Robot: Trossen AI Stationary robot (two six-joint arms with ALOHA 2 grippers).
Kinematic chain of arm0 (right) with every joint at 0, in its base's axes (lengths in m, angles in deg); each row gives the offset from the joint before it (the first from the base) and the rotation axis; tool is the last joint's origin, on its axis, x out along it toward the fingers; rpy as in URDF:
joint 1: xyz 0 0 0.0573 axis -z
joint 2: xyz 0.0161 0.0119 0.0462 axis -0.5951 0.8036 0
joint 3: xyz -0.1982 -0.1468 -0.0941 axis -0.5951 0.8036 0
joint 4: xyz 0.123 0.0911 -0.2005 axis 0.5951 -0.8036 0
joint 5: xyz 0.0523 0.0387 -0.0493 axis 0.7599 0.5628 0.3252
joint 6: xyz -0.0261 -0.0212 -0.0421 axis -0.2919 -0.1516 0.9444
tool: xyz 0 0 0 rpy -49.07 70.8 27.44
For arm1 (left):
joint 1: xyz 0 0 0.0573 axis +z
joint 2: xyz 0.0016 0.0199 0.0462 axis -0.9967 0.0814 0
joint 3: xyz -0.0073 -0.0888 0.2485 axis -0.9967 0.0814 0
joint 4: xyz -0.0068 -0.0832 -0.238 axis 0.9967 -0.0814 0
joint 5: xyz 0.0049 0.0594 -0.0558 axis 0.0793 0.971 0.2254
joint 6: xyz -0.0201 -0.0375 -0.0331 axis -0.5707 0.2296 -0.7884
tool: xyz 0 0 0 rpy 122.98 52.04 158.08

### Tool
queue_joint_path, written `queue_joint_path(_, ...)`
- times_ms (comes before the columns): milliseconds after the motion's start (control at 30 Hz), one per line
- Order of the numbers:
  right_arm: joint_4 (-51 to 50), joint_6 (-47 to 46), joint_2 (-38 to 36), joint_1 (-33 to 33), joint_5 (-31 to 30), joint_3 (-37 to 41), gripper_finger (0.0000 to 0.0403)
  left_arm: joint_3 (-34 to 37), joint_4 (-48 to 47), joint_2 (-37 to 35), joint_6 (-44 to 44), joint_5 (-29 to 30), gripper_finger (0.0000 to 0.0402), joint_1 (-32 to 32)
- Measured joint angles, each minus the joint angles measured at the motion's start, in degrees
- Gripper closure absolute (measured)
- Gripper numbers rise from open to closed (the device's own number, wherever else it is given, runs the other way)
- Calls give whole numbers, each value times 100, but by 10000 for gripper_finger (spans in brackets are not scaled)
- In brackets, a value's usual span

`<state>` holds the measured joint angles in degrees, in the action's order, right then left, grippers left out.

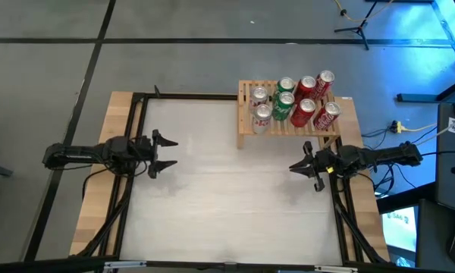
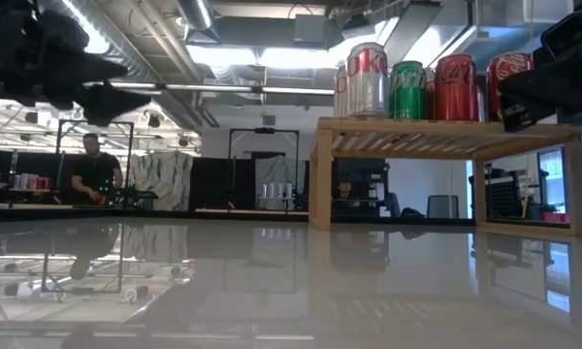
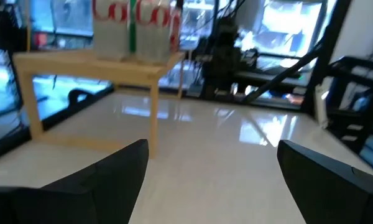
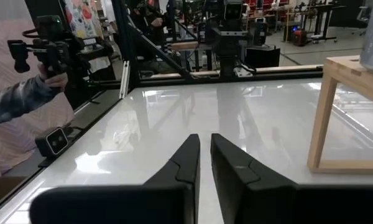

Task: Place canned beverage on shelf
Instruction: Return to Home Position

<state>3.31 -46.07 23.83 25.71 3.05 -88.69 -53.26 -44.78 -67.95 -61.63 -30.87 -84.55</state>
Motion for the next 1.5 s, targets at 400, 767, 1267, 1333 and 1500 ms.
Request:
queue_joint_path(400, -9, -48, 36, -4, 44, 0, 366, -23, -76, -221, 163, -125, 54, 367)
queue_joint_path(767, -9, -48, 34, -4, 30, 0, 366, -21, -69, -221, 140, -138, 54, 360)
queue_joint_path(1267, -8, -48, 33, -4, 13, 2, 366, -19, -67, -221, 135, -138, 54, 360)
queue_joint_path(1333, -9, -48, 33, -3, 13, 2, 366, -19, -67, -221, 135, -138, 54, 360)
queue_joint_path(1500, -9, -48, 35, -4, 13, 2, 366, -19, -67, -221, 135, -138, 54, 360)
